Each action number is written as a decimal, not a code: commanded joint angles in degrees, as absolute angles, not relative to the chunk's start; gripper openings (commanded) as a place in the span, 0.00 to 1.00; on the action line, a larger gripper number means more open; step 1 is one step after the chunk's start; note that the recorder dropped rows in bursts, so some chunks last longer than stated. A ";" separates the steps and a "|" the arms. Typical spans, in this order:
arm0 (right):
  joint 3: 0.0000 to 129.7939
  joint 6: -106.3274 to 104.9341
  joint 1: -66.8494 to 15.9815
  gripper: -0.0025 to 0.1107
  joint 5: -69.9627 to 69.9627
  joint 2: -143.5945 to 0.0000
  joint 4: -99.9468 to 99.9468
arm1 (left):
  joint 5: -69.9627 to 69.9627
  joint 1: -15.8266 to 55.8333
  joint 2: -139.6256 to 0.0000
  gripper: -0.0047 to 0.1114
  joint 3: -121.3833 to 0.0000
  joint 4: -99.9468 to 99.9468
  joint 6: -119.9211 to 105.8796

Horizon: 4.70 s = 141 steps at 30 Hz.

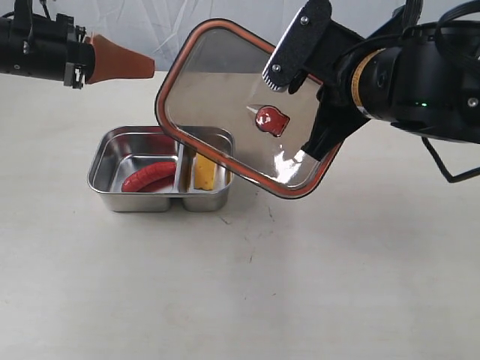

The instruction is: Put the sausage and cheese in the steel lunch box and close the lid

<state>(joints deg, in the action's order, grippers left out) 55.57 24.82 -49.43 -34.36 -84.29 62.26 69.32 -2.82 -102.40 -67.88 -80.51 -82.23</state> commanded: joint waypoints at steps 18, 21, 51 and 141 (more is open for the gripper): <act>55.71 25.28 -49.14 0.01 -31.19 -84.80 62.51 | 69.96 -1.50 -99.73 0.48 -68.13 -79.93 -82.64; 55.71 25.28 -49.14 0.01 -31.05 -84.46 62.51 | 69.96 -1.50 -99.73 0.48 -68.13 -80.43 -82.64; 55.71 25.43 -49.25 0.01 -31.52 -83.57 62.34 | 69.96 -1.57 -99.73 0.48 -68.13 -81.90 -82.86; 55.71 26.96 -49.25 0.14 -27.26 -83.57 62.69 | 69.96 1.86 -99.32 0.04 -68.13 -81.50 -93.20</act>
